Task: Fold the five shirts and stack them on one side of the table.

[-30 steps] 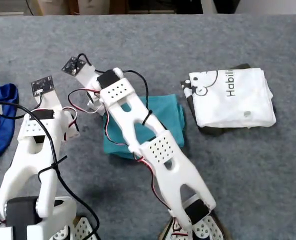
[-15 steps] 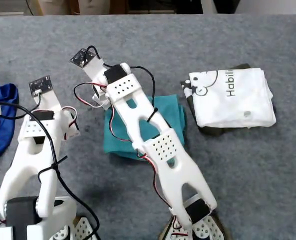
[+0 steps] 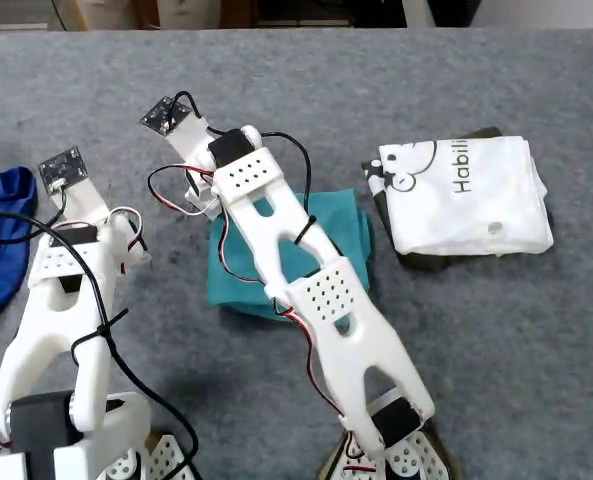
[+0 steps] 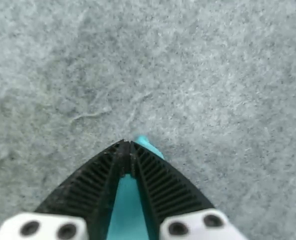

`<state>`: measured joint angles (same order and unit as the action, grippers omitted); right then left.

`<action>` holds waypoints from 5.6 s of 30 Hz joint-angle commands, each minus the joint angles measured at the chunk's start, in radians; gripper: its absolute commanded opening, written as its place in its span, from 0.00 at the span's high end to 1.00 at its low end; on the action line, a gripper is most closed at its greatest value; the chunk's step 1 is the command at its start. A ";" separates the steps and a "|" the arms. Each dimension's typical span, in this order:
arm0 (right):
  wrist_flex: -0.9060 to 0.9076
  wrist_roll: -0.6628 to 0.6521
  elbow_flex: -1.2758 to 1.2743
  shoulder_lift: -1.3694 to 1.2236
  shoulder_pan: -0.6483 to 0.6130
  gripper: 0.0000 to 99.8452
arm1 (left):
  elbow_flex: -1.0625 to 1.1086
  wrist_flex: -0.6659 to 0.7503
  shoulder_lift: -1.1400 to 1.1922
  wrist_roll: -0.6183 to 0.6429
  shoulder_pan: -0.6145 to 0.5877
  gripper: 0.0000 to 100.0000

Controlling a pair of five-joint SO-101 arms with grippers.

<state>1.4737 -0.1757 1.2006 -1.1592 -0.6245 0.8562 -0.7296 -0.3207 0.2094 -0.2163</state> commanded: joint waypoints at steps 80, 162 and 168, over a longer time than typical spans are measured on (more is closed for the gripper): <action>-0.143 0.784 -1.659 1.184 0.278 0.65 | -0.358 -0.595 0.101 -0.204 -0.144 0.91; 0.221 0.213 -0.544 0.806 1.119 0.50 | -0.580 -0.755 0.101 -0.253 -0.226 0.91; 0.229 0.265 -0.544 0.914 0.963 0.80 | -0.641 -0.783 0.101 -0.252 -0.218 0.91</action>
<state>1.6993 0.0437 0.6022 -0.3199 0.4342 0.2670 -1.5029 -0.2071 -0.0361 -0.4342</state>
